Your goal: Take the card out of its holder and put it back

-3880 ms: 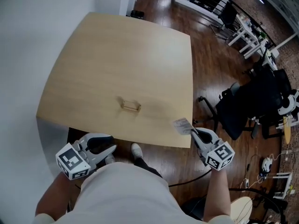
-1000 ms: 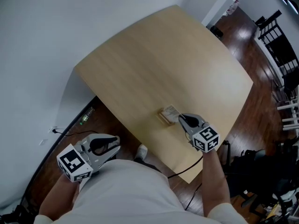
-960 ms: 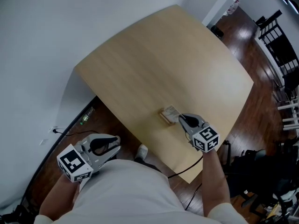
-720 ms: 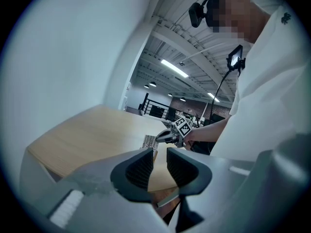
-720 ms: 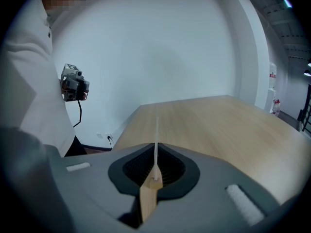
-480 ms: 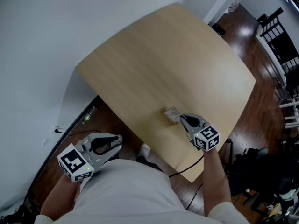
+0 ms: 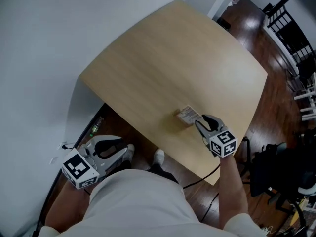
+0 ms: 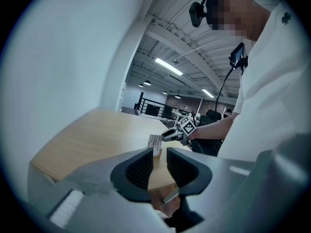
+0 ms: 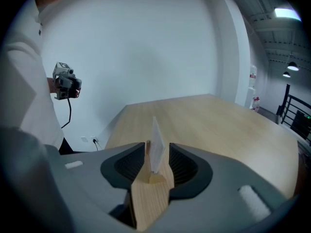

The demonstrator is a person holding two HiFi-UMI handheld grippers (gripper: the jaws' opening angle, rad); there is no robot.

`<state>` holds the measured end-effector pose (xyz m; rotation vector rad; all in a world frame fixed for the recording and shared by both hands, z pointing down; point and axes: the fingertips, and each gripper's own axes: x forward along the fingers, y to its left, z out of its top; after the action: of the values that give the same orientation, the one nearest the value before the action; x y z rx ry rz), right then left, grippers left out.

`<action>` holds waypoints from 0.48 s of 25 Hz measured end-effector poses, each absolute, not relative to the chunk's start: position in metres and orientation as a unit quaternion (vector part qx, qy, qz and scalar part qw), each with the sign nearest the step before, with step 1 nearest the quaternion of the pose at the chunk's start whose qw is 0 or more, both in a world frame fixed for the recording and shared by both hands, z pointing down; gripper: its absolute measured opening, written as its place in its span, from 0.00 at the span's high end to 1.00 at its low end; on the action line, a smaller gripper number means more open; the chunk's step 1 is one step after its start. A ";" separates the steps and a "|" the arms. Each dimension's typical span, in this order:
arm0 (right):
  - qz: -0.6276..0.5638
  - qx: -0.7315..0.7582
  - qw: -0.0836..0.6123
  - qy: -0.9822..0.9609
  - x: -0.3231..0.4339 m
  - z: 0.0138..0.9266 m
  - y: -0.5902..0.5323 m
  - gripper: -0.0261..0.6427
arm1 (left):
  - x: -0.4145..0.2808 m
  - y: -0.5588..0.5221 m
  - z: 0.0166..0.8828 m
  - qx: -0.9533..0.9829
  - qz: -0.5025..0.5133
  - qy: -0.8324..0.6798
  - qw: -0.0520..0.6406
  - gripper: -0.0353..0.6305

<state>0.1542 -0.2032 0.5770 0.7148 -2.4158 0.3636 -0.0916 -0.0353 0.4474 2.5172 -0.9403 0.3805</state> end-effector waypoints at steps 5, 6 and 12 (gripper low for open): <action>0.137 0.361 0.291 -0.876 0.164 0.540 -0.157 0.72 | -0.150 -0.041 0.427 0.915 0.137 -0.327 0.193 0.81; 0.137 0.379 0.288 -0.868 0.162 0.531 -0.142 0.72 | -0.161 -0.041 0.425 0.917 0.137 -0.321 0.191 0.81; 0.143 0.445 0.279 -0.839 0.151 0.499 -0.039 0.72 | -0.176 -0.040 0.443 0.938 0.158 -0.250 0.182 0.81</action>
<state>0.1514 -0.0391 0.4989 1.1935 -2.2509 0.3842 -0.1757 -0.0396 0.4427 2.6466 -0.7053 0.4454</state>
